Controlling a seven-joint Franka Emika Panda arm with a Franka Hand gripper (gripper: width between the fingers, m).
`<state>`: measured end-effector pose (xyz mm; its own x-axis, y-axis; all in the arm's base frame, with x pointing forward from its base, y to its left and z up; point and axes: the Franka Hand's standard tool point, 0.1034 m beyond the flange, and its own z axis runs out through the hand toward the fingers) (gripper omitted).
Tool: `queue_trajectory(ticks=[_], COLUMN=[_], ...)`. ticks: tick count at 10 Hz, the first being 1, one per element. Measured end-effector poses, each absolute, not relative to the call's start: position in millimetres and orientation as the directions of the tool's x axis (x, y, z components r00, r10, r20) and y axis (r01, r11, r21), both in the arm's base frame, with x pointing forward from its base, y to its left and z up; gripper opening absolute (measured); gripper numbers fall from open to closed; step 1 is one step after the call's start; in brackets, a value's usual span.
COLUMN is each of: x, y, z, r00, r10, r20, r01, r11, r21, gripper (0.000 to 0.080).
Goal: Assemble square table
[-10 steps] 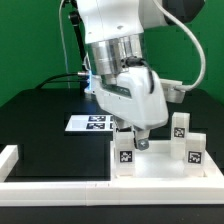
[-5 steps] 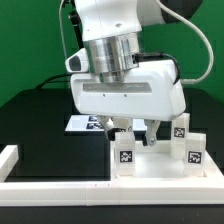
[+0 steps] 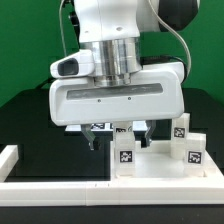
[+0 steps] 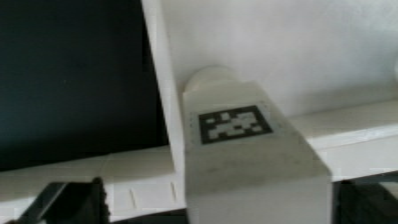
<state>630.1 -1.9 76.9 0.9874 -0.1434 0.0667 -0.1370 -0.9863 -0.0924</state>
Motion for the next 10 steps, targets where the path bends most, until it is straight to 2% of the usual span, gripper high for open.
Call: queue_trajectory(ticks=[2, 3, 4, 6, 8, 9, 10], x=[629.9, 629.9, 629.9, 629.8, 628.4, 627.1, 625.5], y=[-2.1, -1.7, -1.4, -1.4, 0.4, 1.8, 1.6], z=[76.4, 76.3, 76.1, 75.9, 76.9, 76.1, 73.7], r00=[0.985, 0.98, 0.962, 0.911, 0.735, 0.582, 0.362], r10=[-0.161, -0.189, -0.267, -0.412, -0.678, -0.813, -0.931], r20=[0.064, 0.061, 0.053, 0.036, -0.009, -0.025, -0.043], r01=[-0.154, -0.183, -0.261, -0.406, -0.675, -0.811, -0.926], r11=[-0.984, -0.978, -0.96, -0.907, -0.731, -0.577, -0.354], r21=[-0.093, -0.095, -0.102, -0.112, -0.105, -0.1, -0.129], gripper=[0.0391, 0.0391, 0.029, 0.029, 0.029, 0.029, 0.0292])
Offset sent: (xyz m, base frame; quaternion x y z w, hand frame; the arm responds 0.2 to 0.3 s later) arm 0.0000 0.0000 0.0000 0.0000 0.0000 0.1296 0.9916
